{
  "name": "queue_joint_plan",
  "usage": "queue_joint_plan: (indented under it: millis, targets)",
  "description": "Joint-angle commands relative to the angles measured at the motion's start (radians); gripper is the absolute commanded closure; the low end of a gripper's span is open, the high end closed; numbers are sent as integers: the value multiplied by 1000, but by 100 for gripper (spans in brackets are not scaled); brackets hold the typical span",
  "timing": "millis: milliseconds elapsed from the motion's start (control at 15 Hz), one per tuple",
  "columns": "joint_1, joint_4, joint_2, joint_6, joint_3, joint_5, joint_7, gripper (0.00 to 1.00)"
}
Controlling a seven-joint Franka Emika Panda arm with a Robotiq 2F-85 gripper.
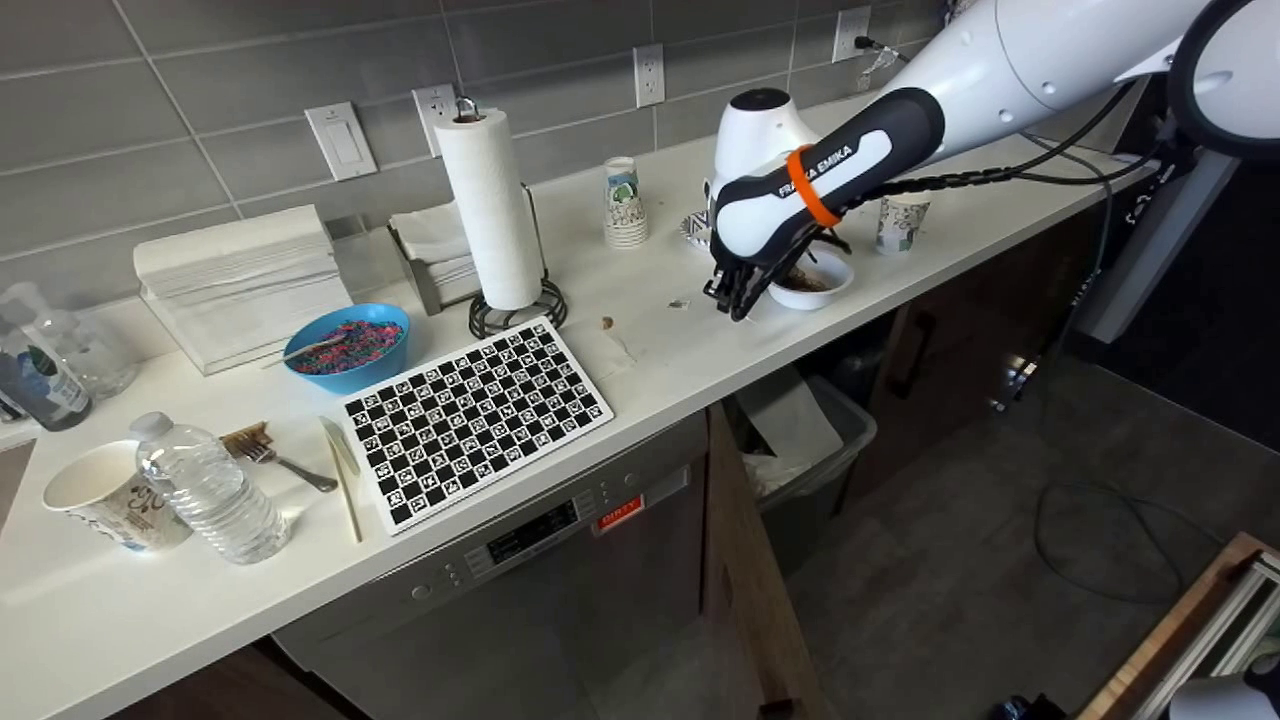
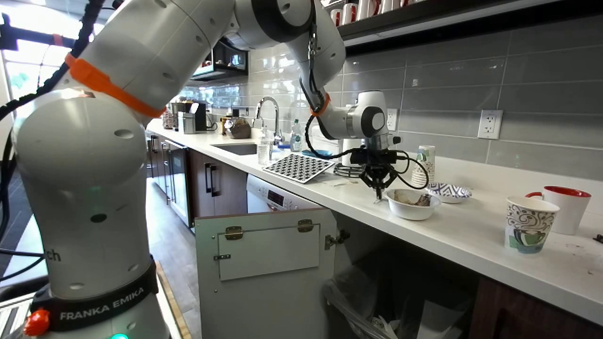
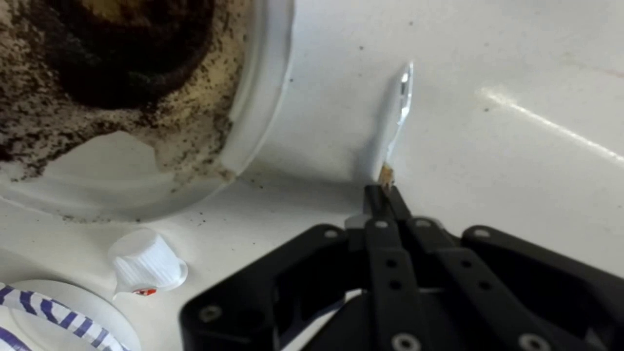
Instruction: Throw away the small tissue
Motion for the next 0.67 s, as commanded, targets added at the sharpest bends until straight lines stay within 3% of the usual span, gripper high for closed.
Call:
queue_joint_plan:
  millis: [0, 600]
  targets:
    - [13, -88, -92, -11, 8, -18, 1, 100]
    - [34, -417, -385, 41, 34, -23, 11, 100]
